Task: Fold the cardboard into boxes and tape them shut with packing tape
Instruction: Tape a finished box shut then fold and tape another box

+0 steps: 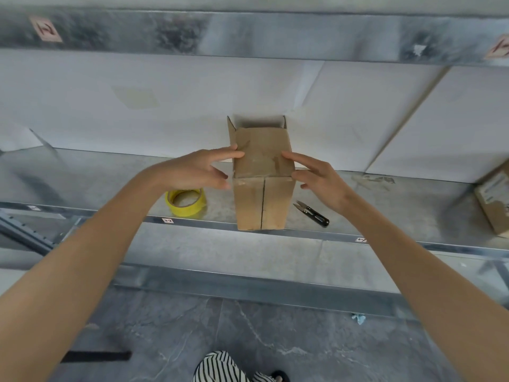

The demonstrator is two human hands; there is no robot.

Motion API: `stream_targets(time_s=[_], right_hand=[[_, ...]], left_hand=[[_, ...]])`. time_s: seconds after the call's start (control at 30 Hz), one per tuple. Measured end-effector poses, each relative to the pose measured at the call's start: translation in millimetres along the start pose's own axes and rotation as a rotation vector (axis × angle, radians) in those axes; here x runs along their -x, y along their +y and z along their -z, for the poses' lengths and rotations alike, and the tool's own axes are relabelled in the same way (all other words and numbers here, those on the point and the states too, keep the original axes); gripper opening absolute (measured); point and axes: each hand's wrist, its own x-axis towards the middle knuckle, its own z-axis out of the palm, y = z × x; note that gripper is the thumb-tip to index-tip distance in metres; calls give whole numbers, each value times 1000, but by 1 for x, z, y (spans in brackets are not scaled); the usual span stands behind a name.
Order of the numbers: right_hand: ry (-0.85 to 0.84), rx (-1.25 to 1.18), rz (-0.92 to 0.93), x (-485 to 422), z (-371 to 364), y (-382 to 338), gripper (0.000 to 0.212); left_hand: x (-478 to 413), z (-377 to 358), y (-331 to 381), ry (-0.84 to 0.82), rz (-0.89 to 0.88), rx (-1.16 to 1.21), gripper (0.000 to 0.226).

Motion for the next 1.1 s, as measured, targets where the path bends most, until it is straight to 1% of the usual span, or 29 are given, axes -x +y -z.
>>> stream_targets(time_s=[0.17,0.3,0.37,0.5,0.6,0.7,0.8,0.87,0.93,1.0,1.03,1.1], right_hand=[[-25,-49,-19,-2,0,-3,42],[-17,-23,-10,-2,1,3,39],[16,43,18,-2,-4,6,41],[133,215,106,-1,-18,15,44],[186,276,152,-2,-25,19,44],[221,298,158,-1,-27,20,43],[247,283,137,1,-32,19,44],[278,274,135,4,-36,16,45],[305,231,126,9,-39,12,46],[314,111,97,14,-45,14,47],[305,23,81,16,-48,17,47],[281,-184,49,22,-56,24,44]], left_hand=[[-3,-8,0,173,-28,-35,62],[-8,-22,-6,275,-81,53,60],[-10,-29,-11,313,-124,77,57],[-11,-51,-21,332,-162,-48,58],[-14,-74,-23,352,-164,44,60],[-18,-86,-17,423,-171,170,60],[-19,-94,-9,513,-183,209,55],[-17,-99,-4,571,-197,187,54],[-12,-103,1,597,-207,154,54],[-9,-102,8,627,-228,113,54],[-9,-100,12,657,-240,49,54],[-8,-97,22,708,-252,-203,56]])
